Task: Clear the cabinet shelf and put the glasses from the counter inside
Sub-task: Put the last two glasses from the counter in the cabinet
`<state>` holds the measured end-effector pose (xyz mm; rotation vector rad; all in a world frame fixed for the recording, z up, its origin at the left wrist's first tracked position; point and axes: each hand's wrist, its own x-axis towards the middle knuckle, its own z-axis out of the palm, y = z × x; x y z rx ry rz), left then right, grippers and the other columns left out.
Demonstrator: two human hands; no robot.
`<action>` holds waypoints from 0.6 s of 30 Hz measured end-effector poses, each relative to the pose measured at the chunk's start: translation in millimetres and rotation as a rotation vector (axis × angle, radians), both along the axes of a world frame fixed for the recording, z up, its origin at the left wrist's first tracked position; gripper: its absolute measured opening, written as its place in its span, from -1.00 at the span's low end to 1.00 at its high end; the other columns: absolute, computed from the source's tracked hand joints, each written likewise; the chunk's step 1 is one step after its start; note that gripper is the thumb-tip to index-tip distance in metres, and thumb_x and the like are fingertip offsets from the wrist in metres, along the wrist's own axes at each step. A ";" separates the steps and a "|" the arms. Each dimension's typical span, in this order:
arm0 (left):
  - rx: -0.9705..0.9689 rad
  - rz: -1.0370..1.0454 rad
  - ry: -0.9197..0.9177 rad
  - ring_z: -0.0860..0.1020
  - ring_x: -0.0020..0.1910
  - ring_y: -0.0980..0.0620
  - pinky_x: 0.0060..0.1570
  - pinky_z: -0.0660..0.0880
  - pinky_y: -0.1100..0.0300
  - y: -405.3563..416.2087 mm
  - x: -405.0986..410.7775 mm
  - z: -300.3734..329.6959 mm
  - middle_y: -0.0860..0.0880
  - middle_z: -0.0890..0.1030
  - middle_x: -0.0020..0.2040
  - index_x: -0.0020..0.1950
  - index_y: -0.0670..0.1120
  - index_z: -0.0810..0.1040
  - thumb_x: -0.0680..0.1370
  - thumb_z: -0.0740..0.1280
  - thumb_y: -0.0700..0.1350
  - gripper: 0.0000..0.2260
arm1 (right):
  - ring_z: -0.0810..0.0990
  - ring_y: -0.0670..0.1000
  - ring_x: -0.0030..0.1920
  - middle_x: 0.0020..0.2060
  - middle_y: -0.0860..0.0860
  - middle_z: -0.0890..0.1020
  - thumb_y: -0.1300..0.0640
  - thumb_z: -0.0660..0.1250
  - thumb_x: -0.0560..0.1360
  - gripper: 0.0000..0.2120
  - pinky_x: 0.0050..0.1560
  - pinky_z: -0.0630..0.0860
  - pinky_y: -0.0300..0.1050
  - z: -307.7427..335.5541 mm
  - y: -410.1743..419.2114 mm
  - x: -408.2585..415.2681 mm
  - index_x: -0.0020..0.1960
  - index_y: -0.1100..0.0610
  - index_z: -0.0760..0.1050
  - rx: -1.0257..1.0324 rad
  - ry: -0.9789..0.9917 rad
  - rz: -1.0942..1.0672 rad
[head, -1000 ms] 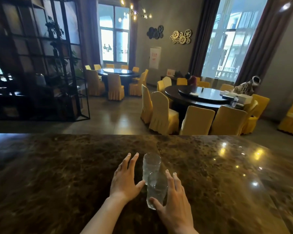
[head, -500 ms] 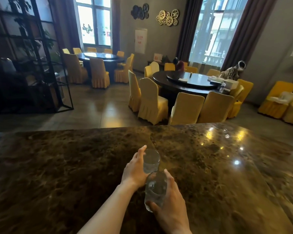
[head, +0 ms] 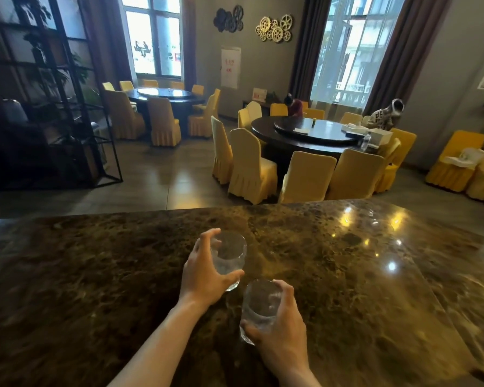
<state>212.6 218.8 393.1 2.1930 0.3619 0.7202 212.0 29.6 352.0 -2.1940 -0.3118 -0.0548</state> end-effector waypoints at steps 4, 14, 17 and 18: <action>0.026 0.001 -0.081 0.58 0.10 0.07 0.01 0.45 0.24 2.3 -30.0 15.1 0.10 0.55 0.20 0.41 0.20 0.27 0.20 0.67 0.10 -0.10 | 0.58 -0.39 -0.07 0.07 -0.30 0.52 -0.23 0.65 0.14 -0.09 -0.26 0.42 -0.53 14.6 -6.5 -20.5 0.30 -0.28 0.17 -0.005 -0.102 0.024; 0.012 0.071 -0.136 0.59 0.11 0.14 0.06 0.59 0.13 -37.4 -141.1 15.1 0.12 0.55 0.24 0.43 0.19 0.27 0.20 0.66 0.16 -0.10 | 0.57 -0.18 0.03 0.15 -0.16 0.53 -0.24 0.61 0.21 -0.11 -0.07 0.51 -0.38 41.3 -41.7 -90.0 0.38 -0.15 0.19 0.023 -0.263 0.116; 0.019 0.085 -0.145 0.61 0.08 0.13 0.04 0.60 0.15 -61.6 -176.7 15.7 0.10 0.57 0.23 0.45 0.15 0.28 0.19 0.66 0.16 -0.08 | 0.57 -0.21 0.00 0.13 -0.17 0.55 -0.26 0.58 0.22 -0.12 -0.14 0.45 -0.47 43.9 -63.8 -110.1 0.38 -0.12 0.21 0.044 -0.266 0.152; 0.029 0.090 -0.144 0.61 0.08 0.13 0.05 0.59 0.15 -71.6 -188.3 15.3 0.10 0.57 0.23 0.45 0.13 0.28 0.20 0.66 0.16 -0.08 | 0.58 -0.19 0.02 0.14 -0.16 0.55 -0.26 0.58 0.22 -0.12 -0.12 0.48 -0.45 42.7 -73.9 -117.6 0.39 -0.12 0.21 0.053 -0.262 0.166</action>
